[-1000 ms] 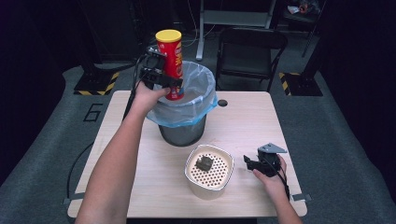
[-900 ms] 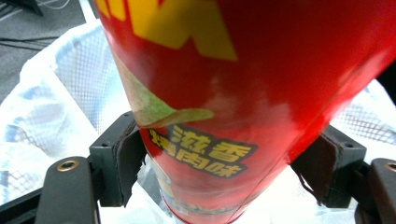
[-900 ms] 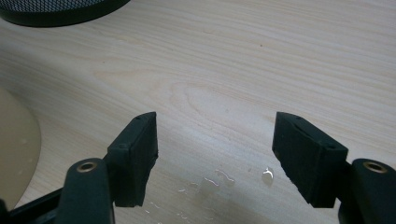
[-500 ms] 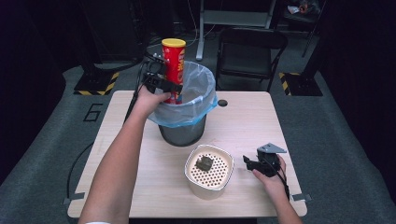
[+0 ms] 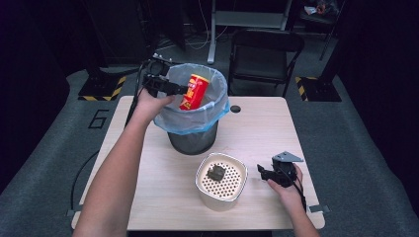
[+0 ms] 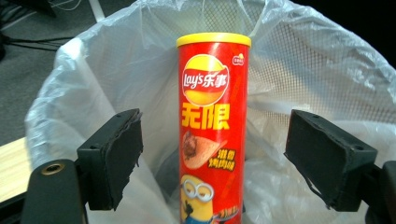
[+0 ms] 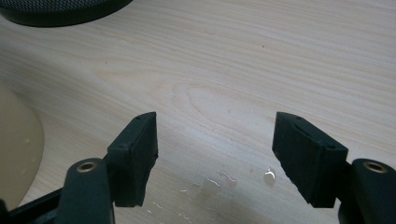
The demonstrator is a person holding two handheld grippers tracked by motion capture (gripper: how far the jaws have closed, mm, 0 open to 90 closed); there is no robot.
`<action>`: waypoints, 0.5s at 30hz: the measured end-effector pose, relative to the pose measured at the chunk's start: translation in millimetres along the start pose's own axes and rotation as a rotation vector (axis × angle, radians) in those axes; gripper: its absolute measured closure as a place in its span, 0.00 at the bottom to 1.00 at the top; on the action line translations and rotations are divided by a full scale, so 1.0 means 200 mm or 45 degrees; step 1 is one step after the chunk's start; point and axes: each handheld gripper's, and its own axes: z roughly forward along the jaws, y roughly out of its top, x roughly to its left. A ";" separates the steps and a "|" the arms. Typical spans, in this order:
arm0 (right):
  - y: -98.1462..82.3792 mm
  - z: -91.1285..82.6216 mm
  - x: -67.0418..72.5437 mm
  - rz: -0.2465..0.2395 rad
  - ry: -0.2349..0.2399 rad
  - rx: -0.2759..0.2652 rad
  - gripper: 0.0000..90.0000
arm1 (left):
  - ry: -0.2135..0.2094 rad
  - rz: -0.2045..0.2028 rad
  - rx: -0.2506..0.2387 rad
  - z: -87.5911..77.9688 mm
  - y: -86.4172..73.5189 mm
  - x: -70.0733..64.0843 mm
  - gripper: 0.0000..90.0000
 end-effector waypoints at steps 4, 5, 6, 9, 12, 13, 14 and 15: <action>0.00 0.00 0.00 0.016 0.011 -0.006 0.34 | -0.030 0.015 0.003 -0.06 -0.01 0.00 0.22; 0.00 0.00 0.00 0.015 0.009 -0.005 0.34 | -0.036 0.024 0.003 -0.08 -0.01 0.00 0.23; 0.00 0.00 0.00 0.015 0.006 -0.004 0.34 | -0.037 0.036 0.001 -0.09 -0.01 0.00 0.23; 0.00 0.00 0.00 0.009 0.004 0.000 0.34 | -0.053 0.037 -0.001 -0.14 -0.02 0.00 0.23; 0.00 0.00 0.00 0.006 0.000 0.008 0.34 | -0.064 0.040 -0.007 -0.18 -0.03 0.00 0.24; 0.00 0.00 0.00 0.009 0.001 0.006 0.34 | -0.074 0.040 -0.010 -0.20 -0.04 0.00 0.24; 0.00 0.00 0.00 0.008 -0.007 -0.001 0.34 | -0.078 0.052 -0.013 -0.21 -0.04 0.00 0.24; 0.00 0.00 0.00 0.014 -0.012 -0.004 0.34 | -0.082 0.058 -0.015 -0.23 -0.05 0.00 0.24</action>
